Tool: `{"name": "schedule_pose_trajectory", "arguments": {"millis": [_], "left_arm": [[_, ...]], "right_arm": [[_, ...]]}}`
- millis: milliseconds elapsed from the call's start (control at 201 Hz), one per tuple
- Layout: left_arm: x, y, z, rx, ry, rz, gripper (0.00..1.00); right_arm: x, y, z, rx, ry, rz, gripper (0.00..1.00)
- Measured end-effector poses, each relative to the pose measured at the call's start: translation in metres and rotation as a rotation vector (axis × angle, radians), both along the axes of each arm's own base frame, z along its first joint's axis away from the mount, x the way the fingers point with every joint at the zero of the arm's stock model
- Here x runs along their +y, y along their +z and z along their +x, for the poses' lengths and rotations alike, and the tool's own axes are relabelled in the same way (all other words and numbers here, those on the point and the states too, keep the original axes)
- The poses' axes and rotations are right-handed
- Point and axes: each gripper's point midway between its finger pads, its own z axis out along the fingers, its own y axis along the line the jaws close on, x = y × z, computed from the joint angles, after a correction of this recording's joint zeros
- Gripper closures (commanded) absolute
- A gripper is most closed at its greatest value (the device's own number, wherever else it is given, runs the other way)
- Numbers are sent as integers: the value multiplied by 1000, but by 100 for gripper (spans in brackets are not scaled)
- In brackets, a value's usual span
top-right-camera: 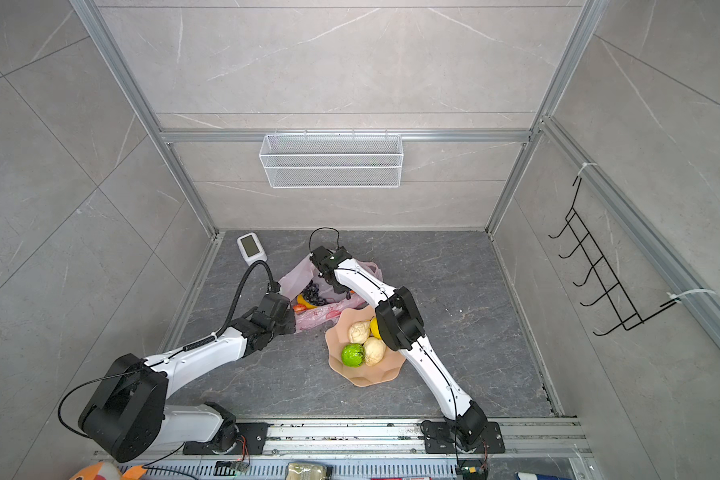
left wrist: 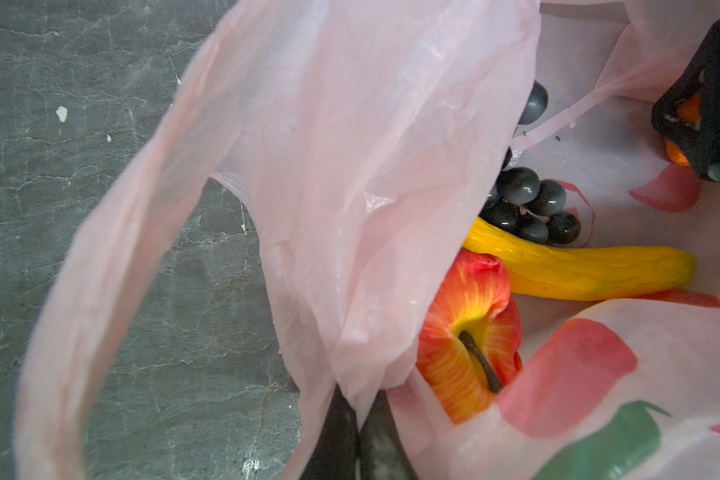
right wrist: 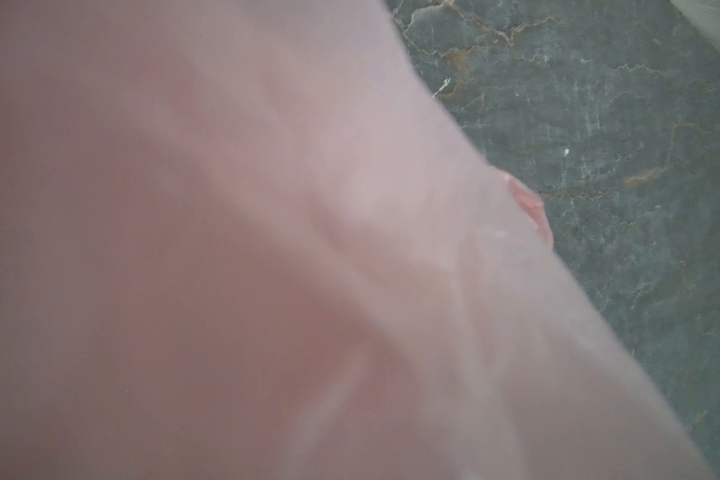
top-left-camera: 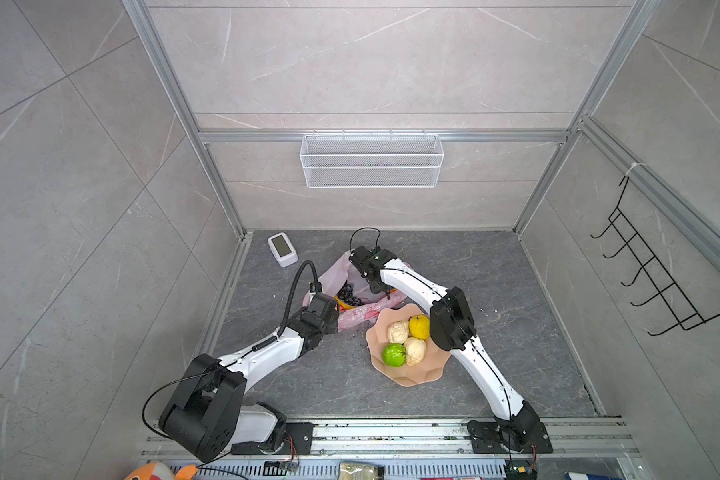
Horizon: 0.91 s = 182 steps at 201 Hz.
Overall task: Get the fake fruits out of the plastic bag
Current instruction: 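Lift the orange out of the bag over the peach bowl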
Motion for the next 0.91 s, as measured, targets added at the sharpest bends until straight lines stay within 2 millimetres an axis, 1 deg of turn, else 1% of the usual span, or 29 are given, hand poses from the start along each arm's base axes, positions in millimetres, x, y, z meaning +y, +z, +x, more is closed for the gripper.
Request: {"name": "schedule_pose_trajectory", "arguments": {"millis": [119,214,284,448,523,567,637,767,821,906], "left_arm": [[0,0,0,0,0,0,100],[0,0,0,0,0,0,100],[0,0,0,0,0,0,100],[0,0,0,0,0,0,100],[0,0,0,0,0,0,100],[0,0,0,0,0,0,100],[0,0,0,0,0,0,100],[0,0,0,0,0,0,100],[0,0,0,0,0,0,100],[0,0,0,0,0,0,100]], "right_arm": [[1,4,-7,12,7,36,44],[2,17,-15,4,12,93,45],[4,32,-21,-14,17,154,45],[7,82,-36,-89,24,362,45],[7,99,-40,-112,21,469,45],[3,107,-43,-122,12,535,45],[-5,112,-47,-131,-7,610,45],[-21,111,-59,-110,-39,669,45],[-23,111,-67,-95,-36,682,45],[-27,113,-85,-65,-24,688,45]]}}
